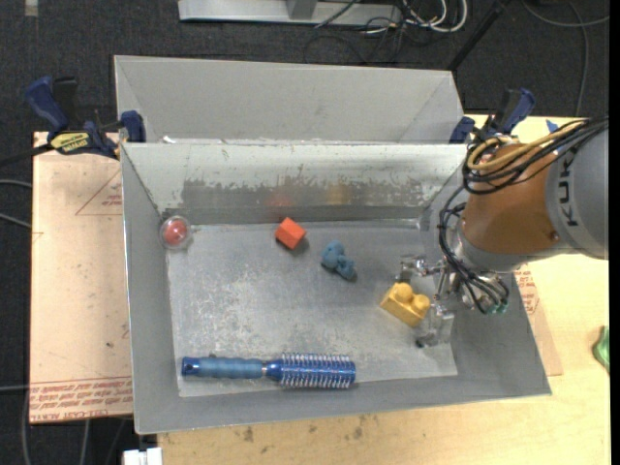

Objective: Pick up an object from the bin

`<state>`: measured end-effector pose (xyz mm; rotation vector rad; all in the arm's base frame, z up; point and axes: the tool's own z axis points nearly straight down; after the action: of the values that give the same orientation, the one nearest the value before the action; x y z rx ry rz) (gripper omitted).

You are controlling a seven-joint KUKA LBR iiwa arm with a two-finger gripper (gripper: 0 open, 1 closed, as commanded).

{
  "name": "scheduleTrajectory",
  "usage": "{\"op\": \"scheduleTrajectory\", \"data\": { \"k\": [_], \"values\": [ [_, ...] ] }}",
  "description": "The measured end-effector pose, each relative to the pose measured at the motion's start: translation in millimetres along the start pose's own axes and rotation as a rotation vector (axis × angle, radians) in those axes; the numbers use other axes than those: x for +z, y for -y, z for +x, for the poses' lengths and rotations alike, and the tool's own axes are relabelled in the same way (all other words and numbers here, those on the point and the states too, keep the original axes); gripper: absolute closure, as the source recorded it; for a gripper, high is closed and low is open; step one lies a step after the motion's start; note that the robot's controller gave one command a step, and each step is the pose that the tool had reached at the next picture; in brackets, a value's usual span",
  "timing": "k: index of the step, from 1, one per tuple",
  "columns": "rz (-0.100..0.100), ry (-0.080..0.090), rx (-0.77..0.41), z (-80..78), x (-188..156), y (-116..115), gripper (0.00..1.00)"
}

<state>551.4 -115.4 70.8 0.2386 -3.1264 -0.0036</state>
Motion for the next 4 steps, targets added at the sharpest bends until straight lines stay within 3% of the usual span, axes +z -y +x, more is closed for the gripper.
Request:
{"op": "scheduleTrajectory", "data": {
  "k": [1, 2, 3, 4],
  "values": [
    [0.002, 0.007, -0.004, -2.5, -5, 0, 1.00],
    [0.004, 0.009, -0.115, -1.0, 0, -9, 1.00],
    [0.003, 0.008, -0.118, -0.9, 1, -10, 0.00],
    [0.001, 0.011, -0.049, -33.1, 0, -47, 0.00]
  ]
}}
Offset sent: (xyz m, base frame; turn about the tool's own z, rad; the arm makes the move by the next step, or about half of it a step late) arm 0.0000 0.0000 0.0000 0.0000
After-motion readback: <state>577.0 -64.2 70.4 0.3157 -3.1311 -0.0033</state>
